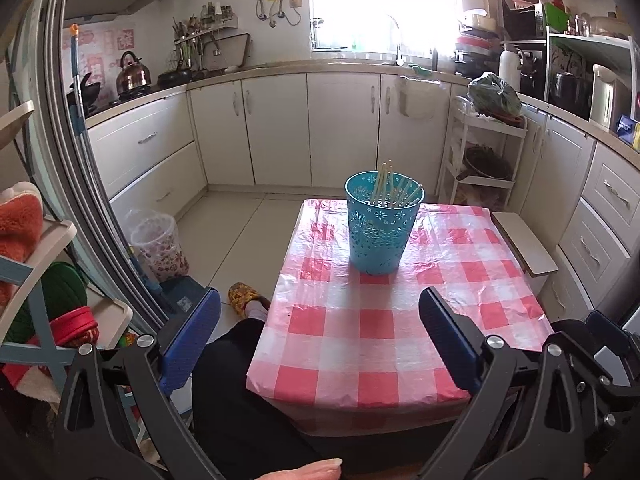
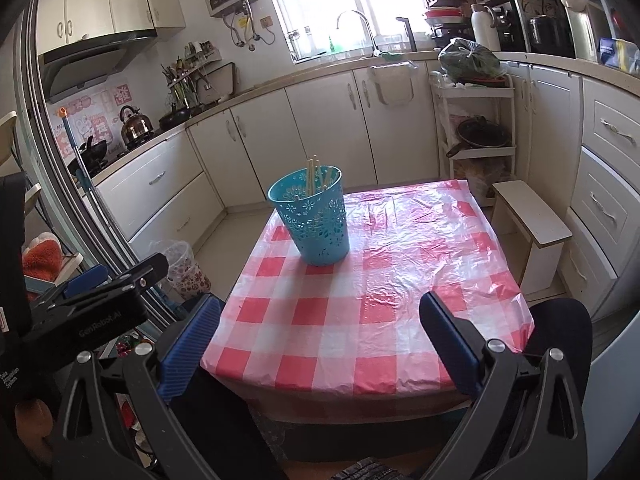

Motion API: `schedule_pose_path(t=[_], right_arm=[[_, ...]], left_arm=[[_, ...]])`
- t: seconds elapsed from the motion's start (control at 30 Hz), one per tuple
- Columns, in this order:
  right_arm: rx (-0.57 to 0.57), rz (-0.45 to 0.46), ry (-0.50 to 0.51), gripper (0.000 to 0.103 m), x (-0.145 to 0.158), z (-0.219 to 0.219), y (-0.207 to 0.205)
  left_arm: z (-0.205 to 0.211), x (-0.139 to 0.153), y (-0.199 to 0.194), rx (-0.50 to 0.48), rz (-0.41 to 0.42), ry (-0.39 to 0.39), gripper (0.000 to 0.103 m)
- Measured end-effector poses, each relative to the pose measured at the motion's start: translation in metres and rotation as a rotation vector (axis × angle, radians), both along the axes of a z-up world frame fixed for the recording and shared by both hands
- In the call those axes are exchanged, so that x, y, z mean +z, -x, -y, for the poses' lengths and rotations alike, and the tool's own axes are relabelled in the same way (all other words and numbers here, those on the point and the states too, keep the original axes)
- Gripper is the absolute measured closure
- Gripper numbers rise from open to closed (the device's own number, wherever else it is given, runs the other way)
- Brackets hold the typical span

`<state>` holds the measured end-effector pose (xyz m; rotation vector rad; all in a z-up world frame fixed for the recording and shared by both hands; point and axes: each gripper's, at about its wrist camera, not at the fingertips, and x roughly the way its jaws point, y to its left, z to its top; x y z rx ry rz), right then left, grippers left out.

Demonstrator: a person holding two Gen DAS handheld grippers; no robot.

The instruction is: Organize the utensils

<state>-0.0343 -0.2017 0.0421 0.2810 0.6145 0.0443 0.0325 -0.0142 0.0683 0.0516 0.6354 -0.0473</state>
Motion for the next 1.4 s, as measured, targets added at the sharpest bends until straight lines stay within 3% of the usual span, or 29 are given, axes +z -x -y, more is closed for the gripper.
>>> schedule_pose_path(t=[0.83, 1.07, 1.4], right_arm=[[0.009, 0.0, 0.075, 0.007, 0.005, -0.013, 0.009], [0.008, 0.008, 0.08, 0.007, 0.007, -0.015, 0.012], [-0.007, 0.015, 0.08, 0.007, 0.008, -0.014, 0.015]], left_arm=[[0.003, 0.003, 0.019, -0.026, -0.003, 0.011, 0.008], [0.009, 0.007, 0.031, -0.012, 0.05, -0.051, 0.008], [0.006, -0.002, 0.022, -0.051, -0.01, -0.01, 0.008]])
